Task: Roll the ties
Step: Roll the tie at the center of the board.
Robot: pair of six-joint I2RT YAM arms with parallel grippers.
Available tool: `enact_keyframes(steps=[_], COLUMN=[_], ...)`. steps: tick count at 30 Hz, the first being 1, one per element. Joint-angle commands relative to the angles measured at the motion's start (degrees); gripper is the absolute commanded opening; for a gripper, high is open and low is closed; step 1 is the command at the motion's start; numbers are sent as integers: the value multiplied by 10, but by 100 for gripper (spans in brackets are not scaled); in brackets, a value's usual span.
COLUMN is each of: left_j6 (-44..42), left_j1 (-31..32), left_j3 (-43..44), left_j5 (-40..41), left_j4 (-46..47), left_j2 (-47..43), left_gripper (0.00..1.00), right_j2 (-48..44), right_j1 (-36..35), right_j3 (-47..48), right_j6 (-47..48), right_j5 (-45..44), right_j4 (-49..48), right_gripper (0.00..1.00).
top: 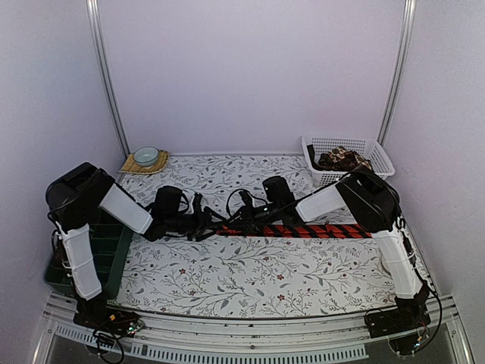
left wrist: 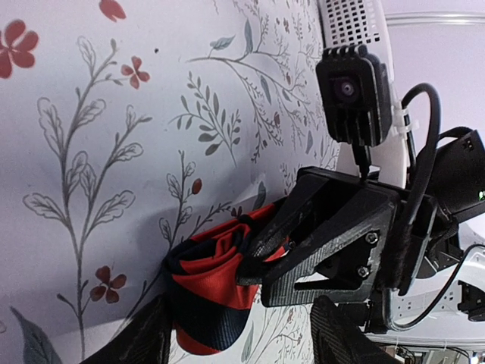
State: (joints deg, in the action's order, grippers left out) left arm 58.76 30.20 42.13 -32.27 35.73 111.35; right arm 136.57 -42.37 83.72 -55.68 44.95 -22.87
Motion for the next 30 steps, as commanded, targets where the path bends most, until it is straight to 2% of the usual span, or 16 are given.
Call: enact_keyframes(steps=[1, 6, 13, 21, 25, 26, 28, 30], left_j6=[24, 24, 53, 73, 58, 52, 39, 23], left_j1=[17, 17, 17, 10, 4, 2, 0, -2], left_j3=[-26, -11, -33, -56, -56, -55, -51, -46], left_j5=[13, 3, 0, 4, 14, 18, 25, 32], left_j4=[-74, -58, 1, 60, 41, 32, 14, -13], left_j2=[20, 48, 82, 123, 118, 115, 108, 98], left_gripper=[63, 63, 53, 28, 13, 12, 2, 0], right_j2=[44, 44, 44, 43, 45, 45, 44, 40], right_j1=[0, 0, 0, 0, 0, -1, 0, 0], right_j3=[-10, -10, -10, -10, -9, -10, -9, -9], right_j6=[4, 3, 3, 5, 5, 5, 5, 6], right_j5=[-21, -20, -19, -18, -16, -16, -16, -15], right_j4=[39, 38, 38, 39, 37, 37, 37, 38], right_gripper=[17, 17, 17, 17, 17, 17, 16, 17])
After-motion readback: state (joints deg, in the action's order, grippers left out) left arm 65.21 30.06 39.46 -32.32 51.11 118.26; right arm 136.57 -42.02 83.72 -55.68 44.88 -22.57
